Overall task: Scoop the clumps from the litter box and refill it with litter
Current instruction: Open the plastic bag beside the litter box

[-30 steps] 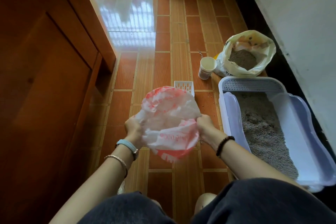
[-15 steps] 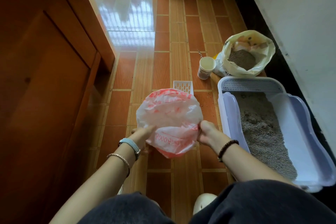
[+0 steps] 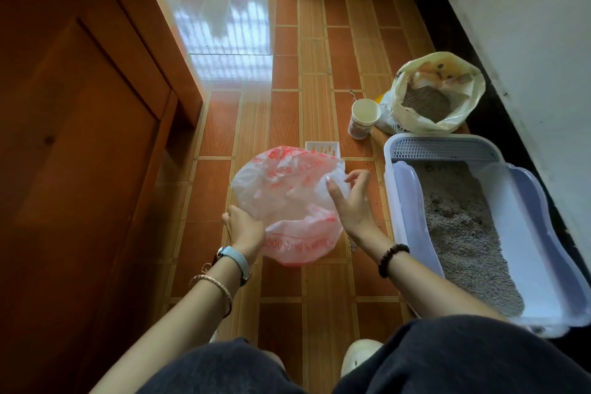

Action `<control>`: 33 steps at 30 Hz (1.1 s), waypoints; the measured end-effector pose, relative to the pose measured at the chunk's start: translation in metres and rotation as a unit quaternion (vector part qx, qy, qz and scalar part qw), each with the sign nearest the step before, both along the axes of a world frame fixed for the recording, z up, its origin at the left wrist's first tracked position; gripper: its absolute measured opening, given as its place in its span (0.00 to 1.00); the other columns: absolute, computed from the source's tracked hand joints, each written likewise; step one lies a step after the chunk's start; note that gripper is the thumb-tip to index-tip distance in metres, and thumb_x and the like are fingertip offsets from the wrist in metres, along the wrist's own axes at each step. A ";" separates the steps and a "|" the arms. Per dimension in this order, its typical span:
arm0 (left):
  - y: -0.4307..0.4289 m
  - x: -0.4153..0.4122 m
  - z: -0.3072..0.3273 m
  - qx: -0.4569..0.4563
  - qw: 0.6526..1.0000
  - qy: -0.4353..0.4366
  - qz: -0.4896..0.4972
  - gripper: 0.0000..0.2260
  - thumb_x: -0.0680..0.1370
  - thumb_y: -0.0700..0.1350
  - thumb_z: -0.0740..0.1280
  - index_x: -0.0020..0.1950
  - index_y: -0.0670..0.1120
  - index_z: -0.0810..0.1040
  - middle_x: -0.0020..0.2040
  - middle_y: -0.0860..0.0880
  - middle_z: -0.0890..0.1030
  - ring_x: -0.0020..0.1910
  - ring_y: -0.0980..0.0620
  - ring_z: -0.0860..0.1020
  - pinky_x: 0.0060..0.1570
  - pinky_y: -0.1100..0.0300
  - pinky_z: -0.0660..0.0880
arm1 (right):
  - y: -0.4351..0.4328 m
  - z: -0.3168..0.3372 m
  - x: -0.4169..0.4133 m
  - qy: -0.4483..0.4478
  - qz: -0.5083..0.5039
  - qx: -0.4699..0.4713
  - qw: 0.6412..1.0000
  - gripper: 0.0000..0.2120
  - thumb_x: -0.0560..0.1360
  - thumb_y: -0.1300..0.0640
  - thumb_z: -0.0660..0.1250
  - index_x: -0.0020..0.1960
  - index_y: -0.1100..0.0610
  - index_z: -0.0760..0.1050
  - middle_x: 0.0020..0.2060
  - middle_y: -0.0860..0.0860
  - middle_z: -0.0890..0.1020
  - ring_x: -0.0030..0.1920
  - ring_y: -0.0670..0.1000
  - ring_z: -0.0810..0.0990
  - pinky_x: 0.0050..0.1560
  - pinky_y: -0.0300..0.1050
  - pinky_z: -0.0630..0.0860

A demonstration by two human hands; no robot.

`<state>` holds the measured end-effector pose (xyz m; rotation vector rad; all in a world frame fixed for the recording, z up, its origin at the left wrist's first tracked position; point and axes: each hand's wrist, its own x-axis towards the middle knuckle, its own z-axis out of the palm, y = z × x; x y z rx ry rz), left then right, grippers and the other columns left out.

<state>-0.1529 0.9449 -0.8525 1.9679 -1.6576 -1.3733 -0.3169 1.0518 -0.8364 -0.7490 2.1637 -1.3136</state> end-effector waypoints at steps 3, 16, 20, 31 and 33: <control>0.003 0.001 0.001 -0.093 0.992 0.057 -0.063 0.33 0.69 0.23 0.57 0.69 0.45 0.55 0.68 0.41 0.58 0.58 0.48 0.68 0.45 0.65 0.74 | 0.000 -0.001 -0.008 0.095 0.044 0.082 0.991 0.14 0.74 0.65 0.64 0.53 0.52 0.63 0.53 0.53 0.68 0.49 0.50 0.72 0.39 0.36 0.69; -0.007 0.018 0.000 -0.308 0.856 0.042 -0.413 0.42 0.69 0.25 0.65 0.66 0.68 0.59 0.76 0.43 0.56 0.28 0.52 0.74 0.21 0.58 0.75 | 0.008 -0.023 -0.024 0.145 0.074 0.307 0.938 0.14 0.78 0.54 0.61 0.61 0.53 0.77 0.58 0.56 0.76 0.60 0.58 0.71 0.62 0.53 0.71; -0.006 0.013 0.008 -0.322 0.817 0.025 -0.478 0.41 0.76 0.30 0.62 0.70 0.73 0.55 0.76 0.46 0.55 0.27 0.53 0.75 0.22 0.60 0.76 | 0.010 -0.027 -0.029 0.177 0.051 0.332 0.925 0.15 0.74 0.64 0.64 0.60 0.55 0.73 0.57 0.58 0.74 0.53 0.58 0.75 0.51 0.49 0.76; -0.007 0.000 0.004 -0.279 0.897 -0.094 -0.330 0.18 0.73 0.51 0.72 0.60 0.45 0.79 0.52 0.48 0.75 0.46 0.50 0.76 0.42 0.61 0.74 | 0.008 -0.023 -0.027 0.154 0.156 0.285 0.933 0.28 0.74 0.65 0.64 0.70 0.46 0.63 0.61 0.56 0.66 0.45 0.56 0.74 0.40 0.44 0.75; -0.011 0.002 0.000 -0.253 0.897 -0.130 -0.339 0.25 0.69 0.49 0.77 0.62 0.43 0.76 0.54 0.46 0.71 0.48 0.47 0.76 0.45 0.59 0.75 | 0.009 -0.025 -0.026 0.173 0.187 0.302 0.919 0.28 0.71 0.61 0.71 0.66 0.48 0.63 0.62 0.56 0.65 0.44 0.54 0.75 0.42 0.45 0.77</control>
